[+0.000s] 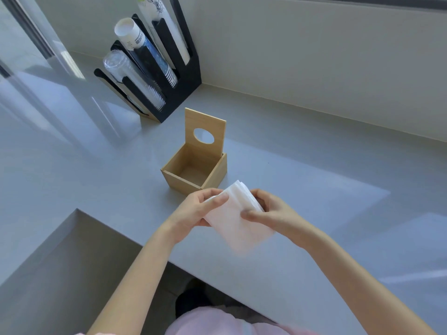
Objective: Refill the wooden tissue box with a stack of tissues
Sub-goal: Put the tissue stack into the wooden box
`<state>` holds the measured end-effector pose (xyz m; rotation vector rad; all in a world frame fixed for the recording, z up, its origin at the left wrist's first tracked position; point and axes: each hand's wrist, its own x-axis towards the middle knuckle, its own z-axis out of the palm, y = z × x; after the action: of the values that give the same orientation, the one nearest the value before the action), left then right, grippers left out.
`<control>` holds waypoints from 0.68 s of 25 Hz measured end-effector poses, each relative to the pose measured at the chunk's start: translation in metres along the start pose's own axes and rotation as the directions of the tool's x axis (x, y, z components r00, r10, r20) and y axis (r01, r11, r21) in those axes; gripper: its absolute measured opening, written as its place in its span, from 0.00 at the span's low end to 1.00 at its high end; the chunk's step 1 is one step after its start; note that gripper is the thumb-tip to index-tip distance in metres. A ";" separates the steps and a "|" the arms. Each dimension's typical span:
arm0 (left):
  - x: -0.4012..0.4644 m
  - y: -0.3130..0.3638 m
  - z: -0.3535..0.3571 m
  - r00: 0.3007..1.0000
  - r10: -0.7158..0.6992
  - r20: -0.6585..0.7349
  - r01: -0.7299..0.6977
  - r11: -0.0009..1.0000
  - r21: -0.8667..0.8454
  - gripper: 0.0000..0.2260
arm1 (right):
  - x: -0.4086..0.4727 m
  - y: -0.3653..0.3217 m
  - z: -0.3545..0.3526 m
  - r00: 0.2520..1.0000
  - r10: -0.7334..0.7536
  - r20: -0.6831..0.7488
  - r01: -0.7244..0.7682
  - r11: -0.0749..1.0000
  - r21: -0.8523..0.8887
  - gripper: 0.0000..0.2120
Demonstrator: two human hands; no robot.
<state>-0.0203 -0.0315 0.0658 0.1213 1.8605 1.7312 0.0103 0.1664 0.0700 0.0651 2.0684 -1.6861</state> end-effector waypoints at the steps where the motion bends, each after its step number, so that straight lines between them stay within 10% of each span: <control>1: 0.002 0.005 -0.007 1.000 0.005 0.027 -0.006 0.999 0.040 0.19 | 0.004 -0.006 0.002 1.000 -0.011 0.005 0.012 0.999 -0.034 0.13; 17: 0.044 0.037 -0.129 0.991 0.108 0.082 -0.116 0.989 0.089 0.06 | 0.074 -0.034 0.066 0.961 0.011 -0.277 0.085 0.939 0.333 0.05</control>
<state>-0.1292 -0.1201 0.0827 0.3310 1.9106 1.6879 -0.0455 0.0774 0.0637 0.3953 1.9441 -2.1500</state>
